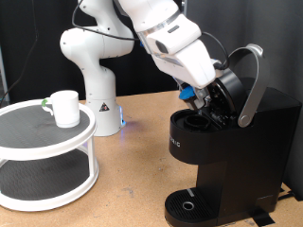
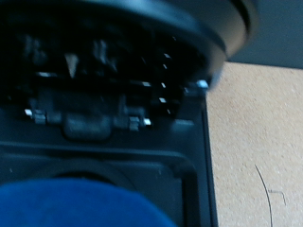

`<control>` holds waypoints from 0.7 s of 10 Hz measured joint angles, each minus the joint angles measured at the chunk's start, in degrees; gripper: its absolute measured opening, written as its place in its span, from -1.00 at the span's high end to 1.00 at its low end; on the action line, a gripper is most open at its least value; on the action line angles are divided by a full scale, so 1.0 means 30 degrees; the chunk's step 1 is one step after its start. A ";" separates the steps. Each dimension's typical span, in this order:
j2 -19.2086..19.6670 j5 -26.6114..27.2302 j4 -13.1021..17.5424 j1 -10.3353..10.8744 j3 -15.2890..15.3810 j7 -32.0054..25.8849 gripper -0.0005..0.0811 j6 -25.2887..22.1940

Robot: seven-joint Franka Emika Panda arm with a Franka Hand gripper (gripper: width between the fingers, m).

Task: Make a cup of coffee with the keurig machine

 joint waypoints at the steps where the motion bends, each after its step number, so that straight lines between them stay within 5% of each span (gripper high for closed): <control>1: -0.0021 0.0016 0.0007 0.0030 0.0060 -0.0119 -0.16 -0.0117; 7: -0.1210 0.0017 -0.0149 -0.0083 -0.0128 -0.0549 -0.16 -0.0845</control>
